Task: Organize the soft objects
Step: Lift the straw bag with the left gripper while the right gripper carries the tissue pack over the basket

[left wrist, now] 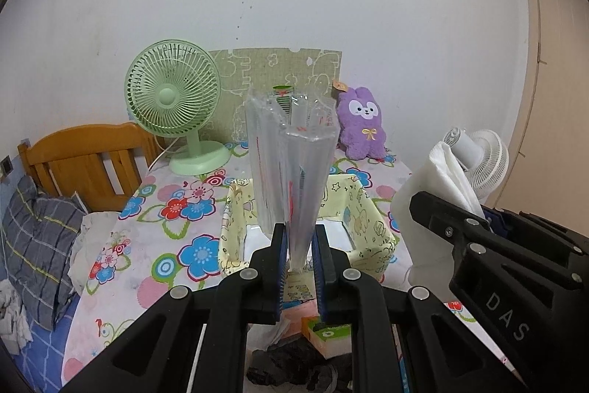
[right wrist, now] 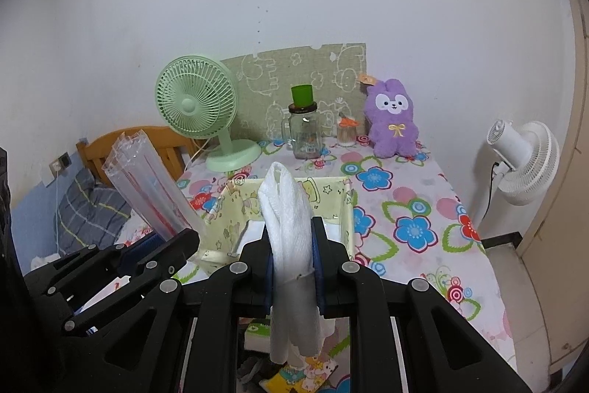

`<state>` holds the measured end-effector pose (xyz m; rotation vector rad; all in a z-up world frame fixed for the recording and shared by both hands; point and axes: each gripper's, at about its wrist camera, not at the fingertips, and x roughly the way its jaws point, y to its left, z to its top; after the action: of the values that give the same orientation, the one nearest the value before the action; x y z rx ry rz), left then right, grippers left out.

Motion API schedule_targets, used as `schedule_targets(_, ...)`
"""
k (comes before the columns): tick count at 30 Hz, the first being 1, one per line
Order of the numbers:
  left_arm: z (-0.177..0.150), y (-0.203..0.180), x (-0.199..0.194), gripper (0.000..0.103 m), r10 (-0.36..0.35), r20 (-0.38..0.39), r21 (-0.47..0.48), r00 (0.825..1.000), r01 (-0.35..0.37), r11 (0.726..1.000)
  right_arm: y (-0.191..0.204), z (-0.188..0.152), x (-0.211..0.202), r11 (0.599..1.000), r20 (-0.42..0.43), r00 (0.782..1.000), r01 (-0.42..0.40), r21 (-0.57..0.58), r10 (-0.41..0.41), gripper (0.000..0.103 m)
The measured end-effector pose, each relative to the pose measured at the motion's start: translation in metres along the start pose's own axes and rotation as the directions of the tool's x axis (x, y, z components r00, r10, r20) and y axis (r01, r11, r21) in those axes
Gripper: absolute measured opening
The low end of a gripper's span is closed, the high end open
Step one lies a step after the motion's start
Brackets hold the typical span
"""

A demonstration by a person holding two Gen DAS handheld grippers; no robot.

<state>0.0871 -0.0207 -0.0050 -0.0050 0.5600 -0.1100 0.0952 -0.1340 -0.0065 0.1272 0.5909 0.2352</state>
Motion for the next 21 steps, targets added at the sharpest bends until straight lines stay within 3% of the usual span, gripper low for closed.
schedule_targets(21,0.020,0.010,0.047,0.011,0.011,-0.025,-0.016,1.000,-0.012,1.000,-0.005,0.024,0.052,1.000,-0.022,1.000,-0.011,-0.010,0.010,0.020)
